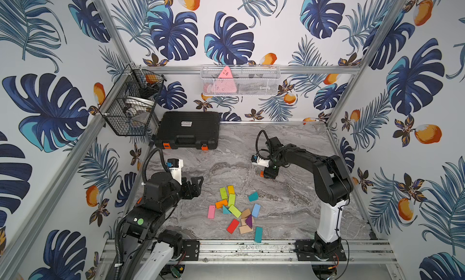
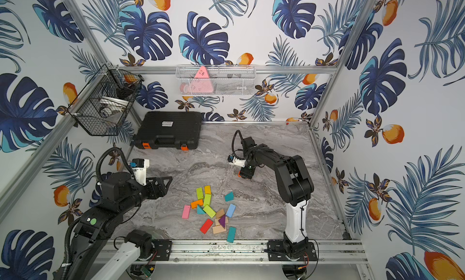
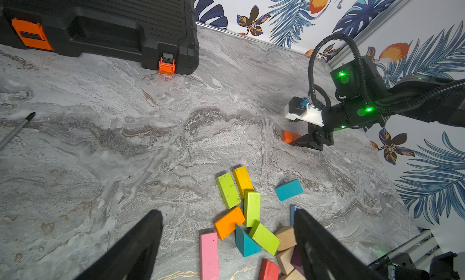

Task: Assemble a piece of candy with building blocks
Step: Place the building block at the center of the board.

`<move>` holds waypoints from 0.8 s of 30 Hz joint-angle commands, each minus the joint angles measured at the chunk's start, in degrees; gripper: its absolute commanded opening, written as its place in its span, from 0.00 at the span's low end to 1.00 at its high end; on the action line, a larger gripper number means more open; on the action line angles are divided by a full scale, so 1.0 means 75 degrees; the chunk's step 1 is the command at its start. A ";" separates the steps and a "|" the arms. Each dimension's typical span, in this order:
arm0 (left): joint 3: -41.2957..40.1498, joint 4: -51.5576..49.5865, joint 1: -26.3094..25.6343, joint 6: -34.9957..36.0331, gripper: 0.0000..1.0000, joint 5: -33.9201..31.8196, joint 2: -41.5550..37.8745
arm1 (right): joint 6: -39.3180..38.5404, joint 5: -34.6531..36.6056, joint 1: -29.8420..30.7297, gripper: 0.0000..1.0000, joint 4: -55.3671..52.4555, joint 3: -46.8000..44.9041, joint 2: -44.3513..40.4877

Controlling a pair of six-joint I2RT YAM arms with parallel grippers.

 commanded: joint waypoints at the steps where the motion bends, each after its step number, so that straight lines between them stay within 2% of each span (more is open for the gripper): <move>1: -0.0030 0.0105 -0.0033 0.0093 0.86 0.0108 0.0047 | 0.0096 0.0773 -0.0005 0.76 -0.0069 -0.0008 -0.0035; 5: -0.0008 0.0087 -0.0045 0.0072 0.86 0.0034 0.0096 | 0.0400 0.0384 -0.0005 0.77 -0.0084 -0.0074 -0.0447; 10: -0.0011 0.0092 -0.0042 0.0058 0.86 0.0021 0.0191 | 0.1100 -0.0451 0.0087 0.78 0.0248 -0.0607 -0.1602; 12: -0.0012 0.0089 -0.0045 0.0065 0.86 0.0052 0.0314 | 0.1711 -0.1016 0.0112 0.84 0.0507 -0.0842 -0.2286; 15: 0.0002 0.0118 -0.0045 0.0076 0.86 0.0296 0.0638 | 0.2977 -0.1776 0.0124 0.88 0.1322 -0.1451 -0.3362; 17: 0.0060 0.0171 -0.0045 0.0118 0.83 0.0715 0.1058 | 0.4045 -0.2150 0.0124 0.87 0.2260 -0.2186 -0.4124; 20: 0.0089 0.0451 -0.0094 -0.0129 0.75 0.1569 0.1890 | 0.6155 -0.2361 0.0124 0.87 0.4515 -0.3674 -0.5279; 22: -0.0053 0.0916 -0.0388 -0.0470 0.69 0.2001 0.2472 | 0.7205 -0.2544 0.0124 0.87 0.5975 -0.4694 -0.5868; 24: -0.0125 0.1273 -0.1251 -0.0775 0.67 0.1289 0.2992 | 0.8079 -0.2486 0.0146 0.85 0.7403 -0.5670 -0.6294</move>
